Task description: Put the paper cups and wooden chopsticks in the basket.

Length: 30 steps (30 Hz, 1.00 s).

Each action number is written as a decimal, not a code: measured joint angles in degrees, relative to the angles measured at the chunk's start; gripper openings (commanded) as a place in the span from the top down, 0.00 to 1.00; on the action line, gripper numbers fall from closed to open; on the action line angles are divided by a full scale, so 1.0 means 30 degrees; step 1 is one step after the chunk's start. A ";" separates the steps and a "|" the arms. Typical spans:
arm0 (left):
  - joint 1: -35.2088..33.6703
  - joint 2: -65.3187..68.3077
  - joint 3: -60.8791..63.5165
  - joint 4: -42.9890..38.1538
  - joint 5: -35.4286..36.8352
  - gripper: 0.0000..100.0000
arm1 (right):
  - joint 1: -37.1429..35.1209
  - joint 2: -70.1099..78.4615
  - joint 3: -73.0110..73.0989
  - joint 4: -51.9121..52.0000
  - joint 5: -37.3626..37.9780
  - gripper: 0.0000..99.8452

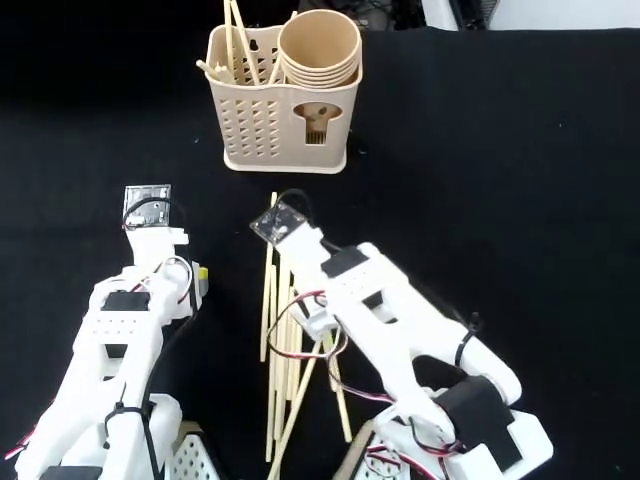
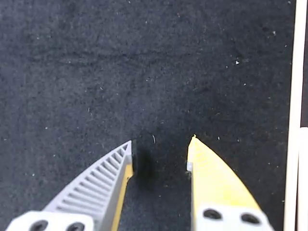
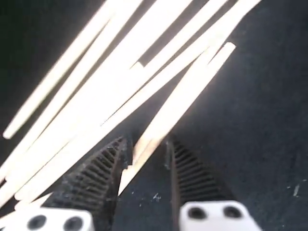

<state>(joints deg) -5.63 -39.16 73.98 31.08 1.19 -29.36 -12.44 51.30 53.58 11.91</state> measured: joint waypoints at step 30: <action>0.0000 0.0000 0.0059 0.0000 0.0000 0.80 | 0.0410 -0.2227 -0.0733 0.2755 0.3810 0.79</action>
<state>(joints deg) -5.63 -39.16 74.15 31.08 1.19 -28.13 -19.12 49.10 61.85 23.34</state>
